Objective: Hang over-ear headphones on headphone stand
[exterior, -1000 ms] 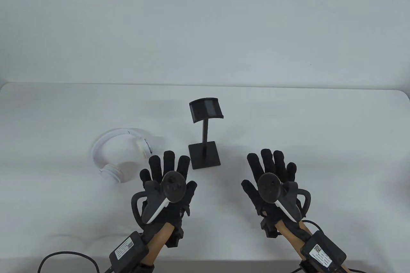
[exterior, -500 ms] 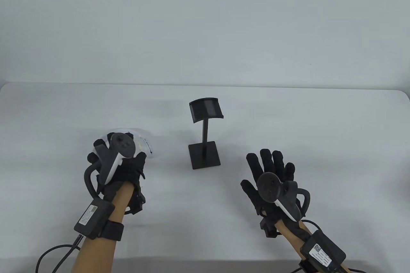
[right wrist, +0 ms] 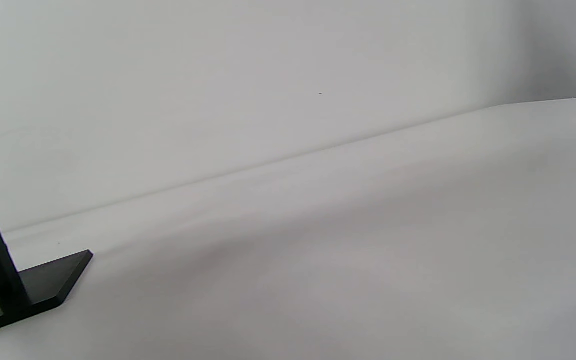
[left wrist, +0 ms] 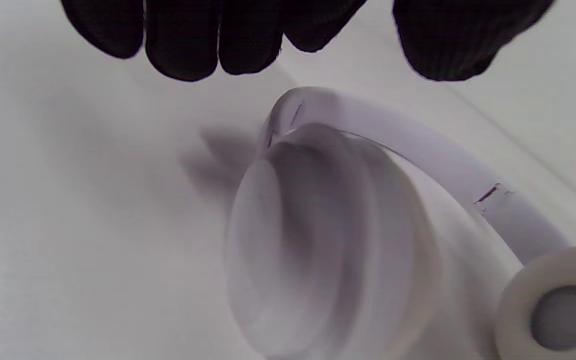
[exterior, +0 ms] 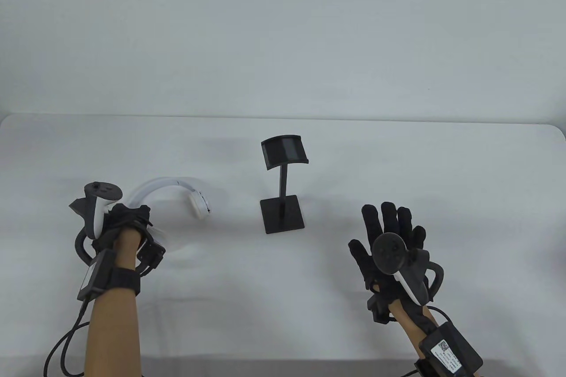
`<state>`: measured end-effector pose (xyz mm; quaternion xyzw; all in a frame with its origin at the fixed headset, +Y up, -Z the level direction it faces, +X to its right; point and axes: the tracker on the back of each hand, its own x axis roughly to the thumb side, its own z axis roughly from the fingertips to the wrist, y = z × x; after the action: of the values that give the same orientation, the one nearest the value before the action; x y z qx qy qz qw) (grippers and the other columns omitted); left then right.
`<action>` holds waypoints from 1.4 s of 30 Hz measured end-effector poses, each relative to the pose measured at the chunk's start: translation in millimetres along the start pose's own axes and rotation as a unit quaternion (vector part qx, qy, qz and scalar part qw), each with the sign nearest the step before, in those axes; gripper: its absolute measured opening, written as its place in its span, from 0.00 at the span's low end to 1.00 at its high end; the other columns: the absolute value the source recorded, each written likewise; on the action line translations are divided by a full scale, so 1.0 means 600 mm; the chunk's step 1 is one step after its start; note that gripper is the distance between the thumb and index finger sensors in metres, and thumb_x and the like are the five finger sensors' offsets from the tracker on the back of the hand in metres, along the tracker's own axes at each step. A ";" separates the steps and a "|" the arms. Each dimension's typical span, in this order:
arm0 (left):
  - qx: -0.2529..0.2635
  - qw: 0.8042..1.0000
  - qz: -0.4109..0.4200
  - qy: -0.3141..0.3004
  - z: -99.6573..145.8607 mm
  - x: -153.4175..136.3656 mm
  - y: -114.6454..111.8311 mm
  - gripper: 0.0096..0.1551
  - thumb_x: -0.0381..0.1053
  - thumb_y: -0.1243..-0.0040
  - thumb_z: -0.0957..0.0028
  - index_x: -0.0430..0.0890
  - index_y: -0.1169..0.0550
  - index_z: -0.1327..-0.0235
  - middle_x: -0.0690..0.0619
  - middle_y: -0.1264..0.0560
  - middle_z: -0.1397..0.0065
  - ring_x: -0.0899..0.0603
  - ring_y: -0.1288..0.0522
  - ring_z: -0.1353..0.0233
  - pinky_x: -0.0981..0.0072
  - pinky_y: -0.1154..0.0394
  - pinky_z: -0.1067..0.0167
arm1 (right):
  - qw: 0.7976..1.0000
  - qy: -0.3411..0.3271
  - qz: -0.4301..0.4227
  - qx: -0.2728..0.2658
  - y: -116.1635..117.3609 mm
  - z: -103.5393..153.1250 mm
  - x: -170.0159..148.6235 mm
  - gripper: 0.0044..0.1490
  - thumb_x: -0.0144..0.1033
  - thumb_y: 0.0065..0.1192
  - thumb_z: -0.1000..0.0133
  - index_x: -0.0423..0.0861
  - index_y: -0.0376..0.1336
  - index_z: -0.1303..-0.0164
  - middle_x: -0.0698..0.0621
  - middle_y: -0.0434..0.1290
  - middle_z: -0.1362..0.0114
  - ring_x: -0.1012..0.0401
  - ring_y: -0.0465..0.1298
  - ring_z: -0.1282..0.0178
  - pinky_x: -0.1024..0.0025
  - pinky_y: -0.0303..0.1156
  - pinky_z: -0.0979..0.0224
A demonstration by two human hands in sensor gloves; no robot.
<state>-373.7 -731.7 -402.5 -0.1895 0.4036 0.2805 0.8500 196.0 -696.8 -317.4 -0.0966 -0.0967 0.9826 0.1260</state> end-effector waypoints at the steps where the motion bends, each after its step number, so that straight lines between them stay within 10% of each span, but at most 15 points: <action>1: -0.009 1.000 0.007 0.010 -0.011 -0.005 -0.003 0.48 0.69 0.45 0.55 0.49 0.39 0.22 0.43 0.35 0.22 0.33 0.32 0.26 0.41 0.34 0.36 | 1.000 0.007 0.000 -0.001 -0.001 -0.002 -0.004 0.50 0.74 0.45 0.58 0.81 0.31 0.28 0.67 0.32 0.13 0.57 0.36 0.09 0.43 0.37 0.12; 28: -0.092 0.992 0.001 0.091 -0.100 -0.015 -0.023 0.34 0.61 0.41 0.52 0.46 0.34 0.40 0.49 0.23 0.51 0.49 0.18 0.56 0.53 0.22 0.56 | 0.997 0.073 0.005 0.010 0.006 -0.016 -0.041 0.50 0.74 0.46 0.58 0.80 0.32 0.28 0.66 0.34 0.13 0.57 0.38 0.09 0.44 0.39 0.12; 42: 0.010 0.999 0.010 -0.043 0.027 -0.020 0.024 0.31 0.60 0.41 0.52 0.47 0.35 0.40 0.50 0.23 0.50 0.47 0.18 0.58 0.52 0.22 0.57 | 0.998 0.051 -0.019 0.018 0.003 -0.015 -0.042 0.50 0.74 0.46 0.58 0.80 0.32 0.28 0.66 0.35 0.13 0.57 0.38 0.09 0.44 0.40 0.12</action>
<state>-379.4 -715.6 -384.3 -0.1650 0.3712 0.2929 0.8656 221.6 -703.7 -322.4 -0.1424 -0.0742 0.9754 0.1510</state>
